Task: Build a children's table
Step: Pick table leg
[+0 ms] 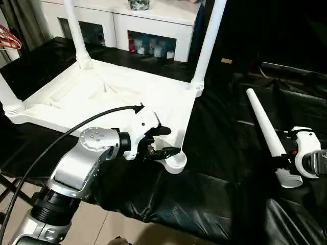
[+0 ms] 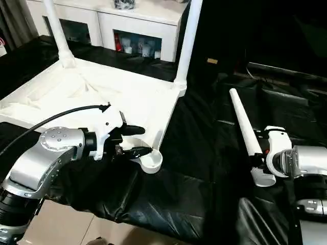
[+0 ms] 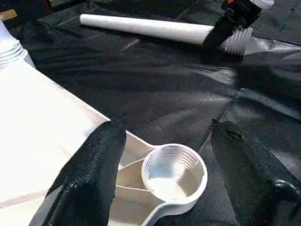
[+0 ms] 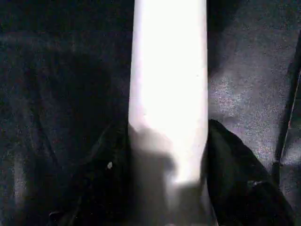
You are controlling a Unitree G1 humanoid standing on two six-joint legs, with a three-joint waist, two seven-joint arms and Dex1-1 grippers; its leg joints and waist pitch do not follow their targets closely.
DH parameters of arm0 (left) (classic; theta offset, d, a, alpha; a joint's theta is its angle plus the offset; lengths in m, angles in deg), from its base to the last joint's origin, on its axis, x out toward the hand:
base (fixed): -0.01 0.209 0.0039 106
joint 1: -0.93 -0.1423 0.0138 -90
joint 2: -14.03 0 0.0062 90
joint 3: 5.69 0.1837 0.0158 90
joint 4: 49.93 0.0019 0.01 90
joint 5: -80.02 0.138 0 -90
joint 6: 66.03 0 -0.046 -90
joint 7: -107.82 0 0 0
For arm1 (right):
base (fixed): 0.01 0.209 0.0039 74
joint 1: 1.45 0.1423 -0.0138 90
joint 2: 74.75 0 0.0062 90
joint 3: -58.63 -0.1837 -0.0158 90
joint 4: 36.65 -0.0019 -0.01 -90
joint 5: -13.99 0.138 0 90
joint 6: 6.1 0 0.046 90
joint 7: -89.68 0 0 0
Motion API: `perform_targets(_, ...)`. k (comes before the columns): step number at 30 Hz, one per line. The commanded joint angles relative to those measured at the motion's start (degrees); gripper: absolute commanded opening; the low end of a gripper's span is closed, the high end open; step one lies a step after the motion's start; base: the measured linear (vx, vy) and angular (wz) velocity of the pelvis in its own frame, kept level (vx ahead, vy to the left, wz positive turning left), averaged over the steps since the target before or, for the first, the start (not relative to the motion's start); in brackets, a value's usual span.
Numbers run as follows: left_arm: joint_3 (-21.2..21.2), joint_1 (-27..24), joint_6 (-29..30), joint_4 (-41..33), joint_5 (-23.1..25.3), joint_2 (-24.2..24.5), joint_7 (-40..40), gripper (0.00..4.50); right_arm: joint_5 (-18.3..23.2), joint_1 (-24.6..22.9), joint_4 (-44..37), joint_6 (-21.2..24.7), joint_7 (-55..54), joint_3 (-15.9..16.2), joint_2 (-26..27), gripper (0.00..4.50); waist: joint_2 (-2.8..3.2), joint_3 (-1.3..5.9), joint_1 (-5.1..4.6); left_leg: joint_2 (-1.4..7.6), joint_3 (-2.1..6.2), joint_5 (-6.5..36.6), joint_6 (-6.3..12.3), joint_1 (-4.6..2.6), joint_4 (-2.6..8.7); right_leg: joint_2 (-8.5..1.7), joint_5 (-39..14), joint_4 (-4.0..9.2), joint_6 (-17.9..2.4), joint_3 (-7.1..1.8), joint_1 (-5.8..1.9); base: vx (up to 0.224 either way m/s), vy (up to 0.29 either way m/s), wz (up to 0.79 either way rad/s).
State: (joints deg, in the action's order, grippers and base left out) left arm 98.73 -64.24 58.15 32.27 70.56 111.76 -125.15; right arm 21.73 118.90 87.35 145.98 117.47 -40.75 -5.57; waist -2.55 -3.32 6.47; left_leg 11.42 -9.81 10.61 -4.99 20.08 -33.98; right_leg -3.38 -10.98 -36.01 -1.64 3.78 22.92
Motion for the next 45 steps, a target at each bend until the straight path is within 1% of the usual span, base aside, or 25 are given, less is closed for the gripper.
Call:
perform_targets(1, -0.56, 0.78, 0.12, -0.19, -1.04, -0.47, 0.39, 3.32, 0.94, -0.33, -0.14, -1.44, -1.15, -2.37, 0.34, 1.92, 0.26, 3.53, 0.02, 1.09, 0.03, 9.00, -0.23, -0.06, 3.34, -3.92, -13.65, 5.21, -8.80, -2.65, -3.14, 0.000, 0.000, 0.00)
perform_targets(4, -2.70, 1.61, -0.67, 1.31, -1.40, -3.22, 3.96, 3.32, 6.06, -2.89, -8.29, -5.22, 0.14, -8.68, 3.60, 1.92, 0.00, 3.77, 0.14, 1.11, 0.14, 8.46, 0.18, 0.02, 3.34, -3.93, -12.58, 4.92, -8.62, -2.56, -3.35, 0.000, 0.000, 0.00)
perform_targets(6, -4.40, 2.78, -0.51, 3.03, -1.35, -5.87, 7.86, 3.32, 8.99, -4.43, -12.42, -6.06, 1.89, -10.75, 5.36, 1.92, -0.10, 3.85, -0.07, 1.12, 0.13, 7.69, 0.97, 0.24, 3.27, -3.86, -11.32, 4.84, -8.56, -2.54, -3.41, 0.000, 0.000, 0.00)
perform_targets(12, -11.94, 6.34, 1.40, 8.57, -6.05, -16.43, 18.66, 3.32, 18.09, -11.61, -24.90, -16.59, 9.27, -14.71, 13.13, 1.91, -0.15, 4.05, 0.39, 1.33, 0.22, 6.86, 2.71, 0.42, 3.15, -4.19, -10.56, 4.89, -8.91, -2.44, -3.51, 0.000, 0.000, 0.00)
perform_targets(15, -14.32, 6.95, 1.95, 9.40, -9.09, -20.29, 20.97, 3.32, 21.56, -13.70, -28.38, -18.05, 11.39, -16.03, 16.15, 1.91, 0.32, 4.02, 0.55, 1.27, 0.22, 6.19, 3.09, 0.44, 3.14, -4.10, -10.15, 5.00, -9.13, -2.45, -3.37, 0.000, 0.000, 0.00)
perform_targets(16, -14.89, 6.99, 2.23, 9.47, -9.87, -21.21, 21.45, 3.32, 22.56, -14.48, -29.69, -17.98, 11.84, -16.23, 17.06, 1.91, 0.18, 3.99, 0.58, 1.29, 0.22, 6.31, 3.32, 0.50, 3.16, -4.13, -9.98, 5.10, -9.05, -2.46, -3.41, 0.000, 0.000, 0.00)
perform_targets(18, -15.47, 7.41, 3.59, 9.82, -10.84, -23.24, 22.56, 3.32, 25.02, -16.76, -33.40, -18.00, 13.29, -15.93, 19.51, 1.91, -0.05, 3.96, 0.60, 1.34, 0.23, 6.38, 3.49, 0.56, 3.23, -4.15, -10.36, 5.13, -8.88, -2.42, -3.44, 0.000, 0.000, 0.00)
perform_targets(20, -16.20, 7.95, 4.26, 10.10, -11.19, -24.92, 24.39, 3.32, 26.66, -17.90, -35.57, -17.58, 14.42, -15.45, 20.87, 1.91, -1.43, 3.73, 0.88, 1.38, 0.27, 5.94, 4.00, 0.87, 3.39, -4.43, -13.67, 5.15, -7.61, -2.26, -3.39, 0.000, 0.000, 0.00)
perform_targets(23, -17.55, 9.11, 4.96, 10.11, -11.24, -27.71, 28.30, 3.32, 30.16, -19.51, -38.94, -16.14, 18.01, -13.12, 22.25, 1.91, -1.36, 3.62, 1.22, 1.59, 0.48, 6.45, 3.66, 0.79, 3.49, -4.58, -16.00, 5.63, -6.18, -2.20, -3.23, 0.000, 0.000, 0.00)
perform_targets(24, -17.47, 9.16, 5.00, 10.12, -11.11, -27.73, 28.39, 3.32, 30.34, -19.55, -39.00, -16.16, 18.42, -12.84, 22.26, 1.91, -0.73, 3.64, 1.38, 1.57, 0.62, 6.55, 3.51, 0.83, 3.58, -4.66, -16.15, 5.61, -5.99, -2.19, -3.24, 0.000, 0.000, 0.00)
perform_targets(26, -16.86, 9.32, 5.29, 10.17, -10.97, -27.52, 28.15, 3.32, 31.01, -19.79, -39.18, -16.92, 19.78, -11.75, 22.36, 1.91, -0.85, 3.50, 1.52, 1.43, 0.48, 7.56, 3.03, 0.68, 3.60, -4.61, -17.72, 6.10, -4.69, -2.34, -3.05, 0.000, 0.000, 0.00)
perform_targets(28, -16.88, 9.30, 4.10, 9.70, -12.15, -28.23, 27.72, 3.32, 31.57, -19.77, -39.23, -18.58, 21.78, -9.97, 22.90, 1.91, -0.32, 3.54, 2.00, 1.52, 0.61, 7.39, 2.65, 0.67, 3.66, -4.67, -17.49, 6.04, -4.51, -2.38, -3.00, 0.000, 0.000, 0.00)
perform_targets(29, -18.15, 9.42, 4.69, 9.11, -14.35, -29.26, 28.14, 3.32, 32.01, -19.94, -39.79, -19.00, 22.68, -8.93, 23.45, 1.91, -1.05, 3.69, 2.31, 1.57, 0.48, 7.04, 2.64, 0.55, 3.52, -4.67, -15.99, 5.92, -4.94, -2.40, -2.97, 0.000, 0.000, 0.00)
perform_targets(30, -18.99, 9.49, 5.24, 8.75, -15.70, -29.85, 28.46, 3.32, 32.27, -20.07, -40.21, -19.01, 23.08, -8.41, 23.77, 1.91, -0.68, 3.70, 2.64, 1.65, 0.54, 6.32, 2.58, 0.59, 3.53, -4.77, -13.71, 5.45, -6.45, -2.47, -2.99, 0.000, 0.000, 0.00)
perform_targets(31, -19.35, 9.79, 6.15, 8.86, -16.70, -29.97, 28.16, 3.32, 31.93, -20.09, -40.39, -19.00, 23.49, -7.20, 23.91, 1.91, -0.95, 3.70, 2.66, 1.68, 0.55, 6.14, 2.69, 0.69, 3.53, -4.72, -12.88, 5.40, -6.81, -2.42, -3.06, 0.000, 0.000, 0.00)
perform_targets(33, -19.35, 9.79, 6.15, 8.86, -16.70, -29.97, 28.16, 3.32, 31.93, -20.09, -40.39, -19.00, 23.49, -7.20, 23.91, 1.91, -0.75, 3.71, 2.92, 1.67, 0.55, 5.68, 2.79, 0.65, 3.52, -4.72, -11.41, 5.20, -7.37, -2.46, -3.03, 0.000, 0.000, 0.00)
perform_targets(34, -19.46, 9.91, 6.97, 8.71, -17.23, -29.91, 27.91, 3.32, 31.81, -20.36, -40.94, -18.85, 23.49, -6.42, 24.09, 1.91, -0.93, 3.73, 3.10, 1.70, 0.54, 5.39, 2.79, 0.62, 3.50, -4.72, -11.02, 5.13, -7.19, -2.50, -3.11, 0.000, 0.000, 0.00)
perform_targets(35, -20.54, 9.95, 8.79, 8.09, -20.01, -30.78, 27.09, 3.32, 30.40, -20.48, -40.45, -19.79, 23.63, -4.85, 24.19, 1.91, -2.72, 3.66, 3.00, 1.67, 0.26, 5.08, 3.06, 0.62, 3.45, -4.61, -11.29, 5.31, -6.64, -2.49, -3.15, 0.000, 0.000, 0.00)
perform_targets(36, -21.38, 9.80, 10.87, 7.74, -22.53, -31.28, 26.03, 3.32, 29.18, -20.37, -39.47, -20.73, 23.67, -3.65, 24.49, 1.91, -1.82, 3.62, 3.48, 1.66, 0.32, 4.73, 2.56, 0.58, 3.56, -4.96, -12.63, 5.12, -6.85, -2.49, -3.02, 0.000, 0.000, 0.00)
perform_targets(37, -21.38, 9.80, 10.87, 7.74, -22.53, -31.28, 26.03, 3.32, 29.18, -20.37, -39.47, -20.73, 23.67, -3.65, 24.49, 1.91, -1.59, 3.53, 3.41, 1.69, 0.29, 5.13, 2.24, 0.57, 3.52, -5.02, -13.42, 5.17, -6.81, -2.53, -2.86, 0.000, 0.000, 0.00)
perform_targets(40, -20.86, 9.26, 14.59, 8.65, -24.48, -32.00, 25.30, 3.32, 27.71, -19.41, -38.01, -21.72, 23.54, -1.49, 24.14, 1.91, -1.73, 3.52, 3.46, 1.78, 0.41, 6.15, 1.40, 0.38, 3.73, -4.76, -13.29, 5.26, -6.48, -2.50, -2.84, 0.000, 0.000, 0.00)
perform_targets(42, -19.94, 9.81, 14.39, 11.16, -21.33, -32.01, 28.95, 3.32, 27.97, -18.19, -38.03, -21.43, 23.97, -0.25, 23.68, 1.91, -0.13, 3.58, 3.53, 1.81, 0.70, 6.84, 1.29, 0.44, 3.79, -4.80, -11.61, 5.16, -6.38, -2.64, -2.93, 0.000, 0.000, 0.00)
perform_targets(43, -20.64, 10.10, 14.67, 11.65, -21.88, -32.29, 29.64, 3.32, 27.81, -17.93, -37.95, -21.56, 24.13, 0.05, 23.51, 1.91, -0.63, 3.54, 3.31, 1.87, 0.64, 7.54, 1.25, 0.38, 3.86, -4.66, -11.69, 5.49, -6.16, -2.58, -2.94, 0.000, 0.000, 0.00)
perform_targets(44, -21.22, 10.34, 14.90, 12.04, -22.33, -32.52, 30.20, 3.32, 27.69, -17.71, -37.88, -21.66, 24.26, 0.30, 23.37, 1.91, -0.67, 3.62, 3.17, 1.64, 0.60, 7.77, 1.13, 0.46, 3.76, -4.59, -11.58, 5.47, -5.91, -2.54, -3.27, 0.000, 0.000, 0.00)
perform_targets(45, -22.12, 10.59, 15.22, 12.14, -24.04, -32.95, 30.03, 3.32, 27.53, -17.22, -37.70, -21.86, 24.25, 0.47, 23.11, 1.91, -1.28, 3.71, 3.64, 1.63, 0.62, 6.40, 1.26, 0.63, 3.78, -4.85, -11.39, 5.23, -6.02, -2.55, -3.50, 0.000, 0.000, 0.00)
